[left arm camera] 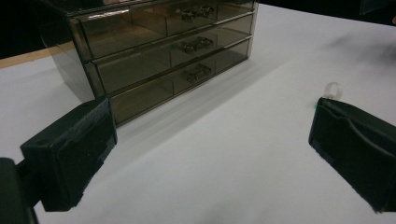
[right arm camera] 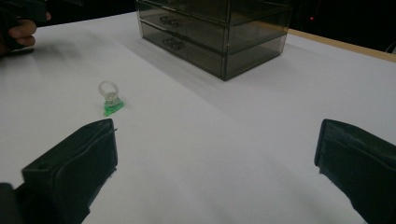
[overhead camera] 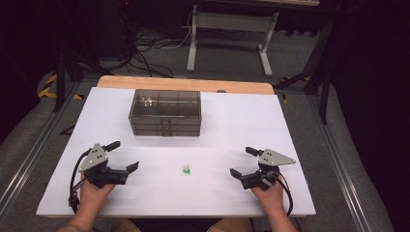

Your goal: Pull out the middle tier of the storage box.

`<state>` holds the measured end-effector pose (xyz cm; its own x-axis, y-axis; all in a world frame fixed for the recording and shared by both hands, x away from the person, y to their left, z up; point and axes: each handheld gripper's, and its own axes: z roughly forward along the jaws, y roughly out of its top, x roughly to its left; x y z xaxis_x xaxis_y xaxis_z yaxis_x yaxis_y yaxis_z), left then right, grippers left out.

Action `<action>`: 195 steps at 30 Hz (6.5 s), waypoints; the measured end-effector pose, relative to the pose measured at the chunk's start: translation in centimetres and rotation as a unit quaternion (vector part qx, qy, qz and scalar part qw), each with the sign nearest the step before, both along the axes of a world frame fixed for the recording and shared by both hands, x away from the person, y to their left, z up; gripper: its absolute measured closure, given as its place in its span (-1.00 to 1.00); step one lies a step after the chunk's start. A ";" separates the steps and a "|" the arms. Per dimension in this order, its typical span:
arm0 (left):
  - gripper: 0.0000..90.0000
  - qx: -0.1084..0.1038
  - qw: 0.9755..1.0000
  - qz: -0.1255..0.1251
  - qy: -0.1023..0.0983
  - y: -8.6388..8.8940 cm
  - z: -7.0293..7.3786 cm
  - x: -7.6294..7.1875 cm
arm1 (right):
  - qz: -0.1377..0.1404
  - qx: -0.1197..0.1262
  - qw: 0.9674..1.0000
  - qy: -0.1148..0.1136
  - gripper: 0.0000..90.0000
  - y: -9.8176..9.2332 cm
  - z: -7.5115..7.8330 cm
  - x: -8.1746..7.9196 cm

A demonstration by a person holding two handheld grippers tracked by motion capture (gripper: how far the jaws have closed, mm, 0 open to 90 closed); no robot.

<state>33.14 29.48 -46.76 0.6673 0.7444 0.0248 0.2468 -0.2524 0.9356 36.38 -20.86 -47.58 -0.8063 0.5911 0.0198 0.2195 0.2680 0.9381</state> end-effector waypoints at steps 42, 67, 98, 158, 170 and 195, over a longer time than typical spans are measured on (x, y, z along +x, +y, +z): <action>-0.89 0.008 0.998 -0.062 0.017 -3.6 2.4 2.2 | 0.007 -0.003 1.000 0.008 -1.00 0.4 -0.3 0.1; -0.76 0.023 0.994 -0.099 0.030 -6.7 3.0 4.2 | 0.018 -0.003 1.000 0.006 -1.00 0.6 -0.3 0.0; -0.53 0.101 0.992 -0.065 -0.024 -9.0 2.8 4.7 | 0.021 -0.002 1.000 0.008 -1.00 0.7 -0.4 0.0; -0.17 0.461 0.852 0.082 -0.234 -14.1 -0.2 2.4 | 0.028 0.000 0.999 0.016 -1.00 0.7 -0.4 0.0; -0.09 0.509 0.815 0.100 -0.257 -14.9 -1.0 2.7 | 0.028 0.000 0.999 0.017 -1.00 0.7 -0.4 0.0; 0.11 0.542 0.794 0.127 -0.244 -15.4 -1.9 4.0 | 0.031 -0.001 0.999 0.015 -1.00 0.8 -0.4 0.0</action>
